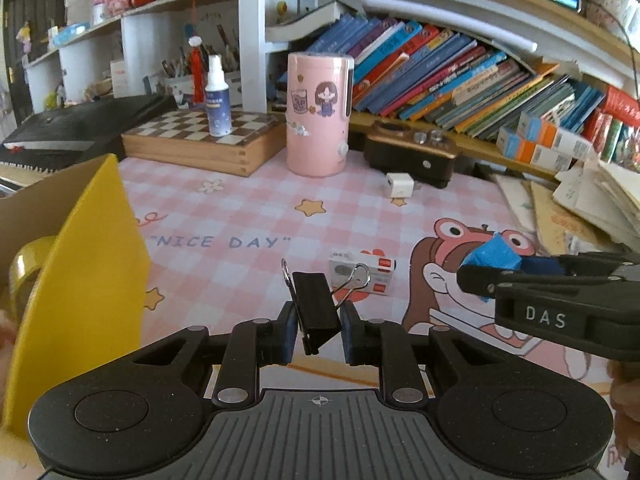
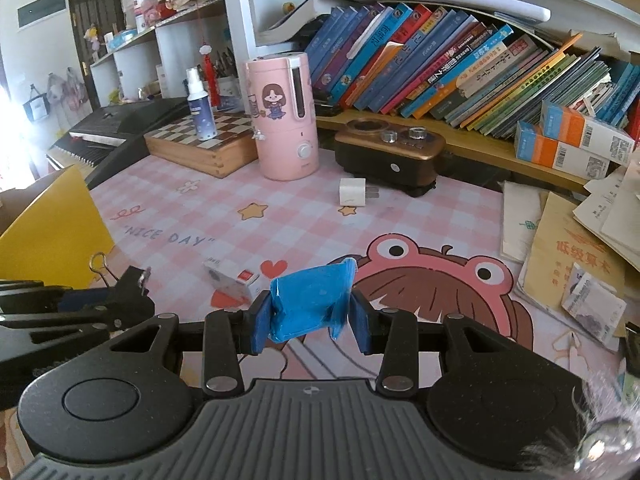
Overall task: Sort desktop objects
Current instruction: 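Carry the blue cup and binder clip toward the yellow box with both grippers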
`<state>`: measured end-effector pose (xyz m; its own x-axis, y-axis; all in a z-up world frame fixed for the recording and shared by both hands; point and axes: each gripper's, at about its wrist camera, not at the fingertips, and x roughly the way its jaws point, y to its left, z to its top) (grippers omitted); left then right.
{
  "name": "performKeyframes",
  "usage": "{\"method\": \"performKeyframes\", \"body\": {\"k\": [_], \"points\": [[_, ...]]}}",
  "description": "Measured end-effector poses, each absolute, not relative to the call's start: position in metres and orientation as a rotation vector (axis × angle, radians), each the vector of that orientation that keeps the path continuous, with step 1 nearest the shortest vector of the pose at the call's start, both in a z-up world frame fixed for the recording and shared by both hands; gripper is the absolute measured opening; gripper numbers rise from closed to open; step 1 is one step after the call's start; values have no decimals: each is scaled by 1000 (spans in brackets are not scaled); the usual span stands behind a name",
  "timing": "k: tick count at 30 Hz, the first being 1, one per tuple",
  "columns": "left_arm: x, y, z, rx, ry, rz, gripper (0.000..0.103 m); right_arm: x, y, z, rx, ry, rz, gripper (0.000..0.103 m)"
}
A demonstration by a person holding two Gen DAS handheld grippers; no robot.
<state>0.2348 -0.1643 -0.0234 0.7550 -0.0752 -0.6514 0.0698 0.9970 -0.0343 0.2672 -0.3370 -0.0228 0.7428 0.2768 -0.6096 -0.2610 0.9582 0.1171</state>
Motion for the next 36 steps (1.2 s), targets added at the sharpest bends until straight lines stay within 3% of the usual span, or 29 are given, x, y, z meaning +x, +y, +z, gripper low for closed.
{"method": "performKeyframes", "body": {"k": [36], "points": [[83,-77,21,-71,607,-58,21,123,-262,13,60,691,356,38]]}}
